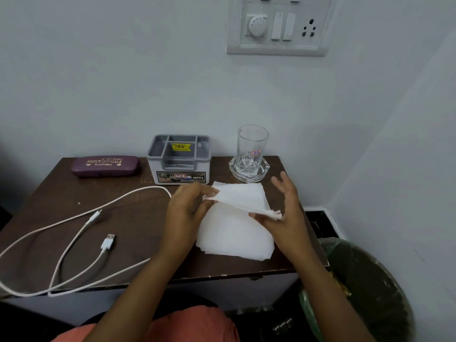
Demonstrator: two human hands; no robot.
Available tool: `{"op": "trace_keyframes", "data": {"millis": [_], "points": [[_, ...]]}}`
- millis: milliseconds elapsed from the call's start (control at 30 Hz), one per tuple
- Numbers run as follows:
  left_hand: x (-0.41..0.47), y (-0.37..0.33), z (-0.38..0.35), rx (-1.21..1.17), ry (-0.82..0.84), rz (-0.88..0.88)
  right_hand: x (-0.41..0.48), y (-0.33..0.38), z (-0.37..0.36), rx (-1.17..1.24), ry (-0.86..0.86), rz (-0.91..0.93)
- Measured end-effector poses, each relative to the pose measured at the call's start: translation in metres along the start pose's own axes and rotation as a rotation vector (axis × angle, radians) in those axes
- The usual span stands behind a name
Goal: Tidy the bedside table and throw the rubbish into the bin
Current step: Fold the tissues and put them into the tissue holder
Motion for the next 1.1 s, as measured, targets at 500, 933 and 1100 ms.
{"op": "trace_keyframes", "data": {"millis": [500,933,1100], "points": [[0.017,-0.012,-0.003,-0.622,0.364,0.731,0.012,0.009,0.007,0.564,0.312,-0.449],[0.005,-0.014,0.026,-0.669,0.349,0.762,0.008,0.044,0.027,0.338,0.438,-0.3],[0.006,-0.023,0.047,-0.719,0.37,0.711,0.005,0.073,0.035,0.298,0.502,-0.096]]}}
Point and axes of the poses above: each hand's wrist, its own x-axis towards the middle knuckle, its own z-axis out of the back of the hand, y = z × x, the point moved 1 cm from there along x, towards the middle knuckle, and after that the axes turned 6 degrees about -x, right-handed, at the moved point
